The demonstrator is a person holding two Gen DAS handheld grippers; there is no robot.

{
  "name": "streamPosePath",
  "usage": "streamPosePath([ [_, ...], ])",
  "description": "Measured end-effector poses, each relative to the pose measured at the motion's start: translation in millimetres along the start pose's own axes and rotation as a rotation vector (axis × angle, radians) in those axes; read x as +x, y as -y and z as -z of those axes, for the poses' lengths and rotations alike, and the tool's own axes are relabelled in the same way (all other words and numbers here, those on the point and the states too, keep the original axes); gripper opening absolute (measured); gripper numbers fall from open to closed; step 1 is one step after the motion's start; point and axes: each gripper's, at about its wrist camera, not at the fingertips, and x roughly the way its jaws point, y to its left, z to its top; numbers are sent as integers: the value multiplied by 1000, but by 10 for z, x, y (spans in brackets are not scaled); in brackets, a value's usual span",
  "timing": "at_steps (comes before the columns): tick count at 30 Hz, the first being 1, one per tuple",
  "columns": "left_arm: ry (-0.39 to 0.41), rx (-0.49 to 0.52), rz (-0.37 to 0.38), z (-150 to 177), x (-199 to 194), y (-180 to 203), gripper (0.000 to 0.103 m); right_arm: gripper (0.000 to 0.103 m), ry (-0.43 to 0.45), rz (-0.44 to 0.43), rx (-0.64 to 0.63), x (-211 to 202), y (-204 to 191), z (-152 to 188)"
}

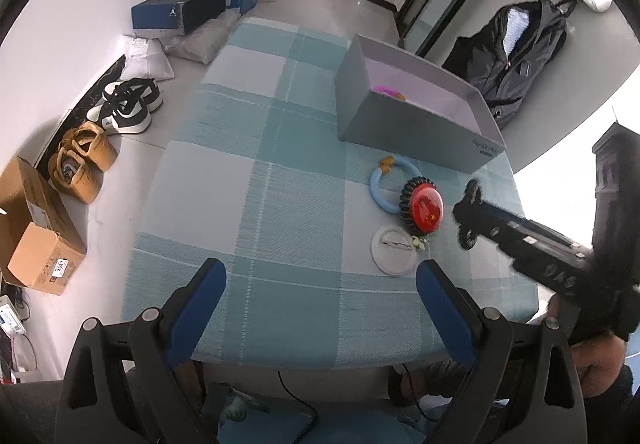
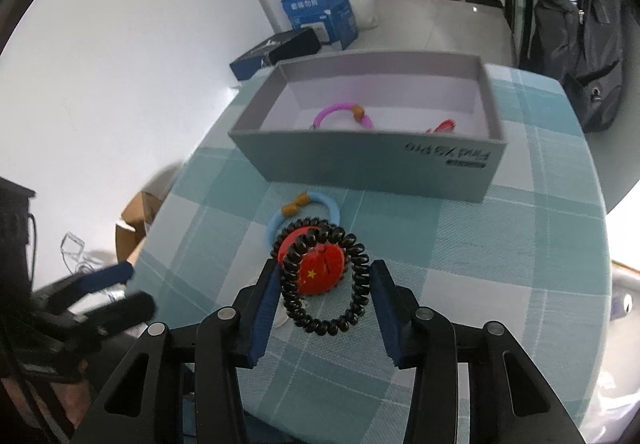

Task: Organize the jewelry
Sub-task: 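Lift the bracelet with the right tool while the left tool approaches the white badge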

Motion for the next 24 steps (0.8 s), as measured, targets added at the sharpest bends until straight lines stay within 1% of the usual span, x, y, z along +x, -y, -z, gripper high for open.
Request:
streamPosePath([
  [7,-43,56,-5,-11,169,205,93,44,42,-9,44,-210,123,-8],
  [14,-69,180,-60,3,358,514,93,44,64,-21,54,-363,218,-6],
  [17,-98,196,-64,28,437,544,91,44,69,-26,70,-407,292,5],
  [19,-117,207,-76,36,484,554,78,44,73,-30,81,-443,347,9],
  [20,-101,230,-93,34,469,578,75,44,75,-32,87,-462,366,9],
  [21,-105,241,-93,29,472,588,68,44,78,-34,92,-477,385,12],
  [24,-100,269,-108,31,472,617,65,44,84,-40,100,-513,419,17],
])
